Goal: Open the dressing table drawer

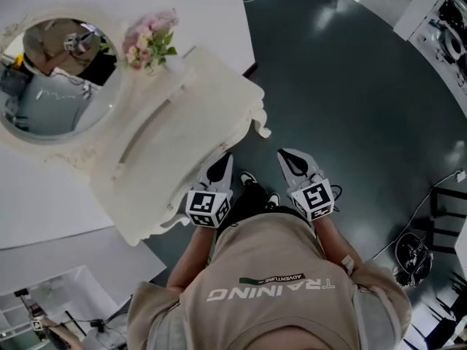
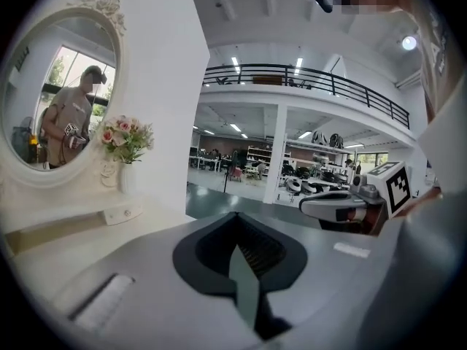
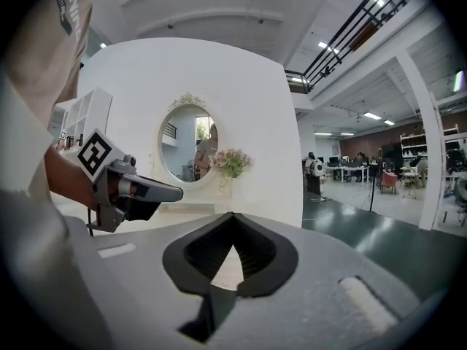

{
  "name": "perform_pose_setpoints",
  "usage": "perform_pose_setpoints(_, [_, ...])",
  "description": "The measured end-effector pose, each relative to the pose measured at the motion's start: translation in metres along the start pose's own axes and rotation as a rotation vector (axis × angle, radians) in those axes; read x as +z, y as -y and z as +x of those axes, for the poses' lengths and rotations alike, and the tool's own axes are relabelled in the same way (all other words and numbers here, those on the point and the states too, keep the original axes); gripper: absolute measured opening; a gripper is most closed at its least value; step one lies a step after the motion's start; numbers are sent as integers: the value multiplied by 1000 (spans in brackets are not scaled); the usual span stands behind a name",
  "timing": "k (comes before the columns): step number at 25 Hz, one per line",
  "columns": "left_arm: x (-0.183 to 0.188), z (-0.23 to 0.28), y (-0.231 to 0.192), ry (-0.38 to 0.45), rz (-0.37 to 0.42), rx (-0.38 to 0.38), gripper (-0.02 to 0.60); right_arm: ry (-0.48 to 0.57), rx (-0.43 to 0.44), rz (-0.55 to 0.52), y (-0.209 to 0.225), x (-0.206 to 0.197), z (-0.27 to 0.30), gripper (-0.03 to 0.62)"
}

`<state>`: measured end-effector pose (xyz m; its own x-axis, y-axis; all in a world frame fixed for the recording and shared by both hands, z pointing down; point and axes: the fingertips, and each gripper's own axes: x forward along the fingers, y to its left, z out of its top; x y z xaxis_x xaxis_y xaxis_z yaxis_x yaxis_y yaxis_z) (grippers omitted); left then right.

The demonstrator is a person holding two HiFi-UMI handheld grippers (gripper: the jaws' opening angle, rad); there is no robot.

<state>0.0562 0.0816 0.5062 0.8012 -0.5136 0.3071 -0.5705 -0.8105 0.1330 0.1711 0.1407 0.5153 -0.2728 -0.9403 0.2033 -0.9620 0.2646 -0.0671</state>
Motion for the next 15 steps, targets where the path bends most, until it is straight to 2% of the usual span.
perform_pose_setpoints(3, [2,17,-8,-1,-28,-7,18,-40,-1,10,10,-7,8,2])
perform_pose_setpoints(7, [23,38,-28,32,-13,9,18,-64,7,14,24,-5,31,2])
perform_pose_setpoints(11, [28,46,-54,43,-40,54,18,-83,69,-30,26,10,65,2])
perform_pose_setpoints(15, [33,51,-83,49,-31,89,18,-72,116,-91,26,32,103,2])
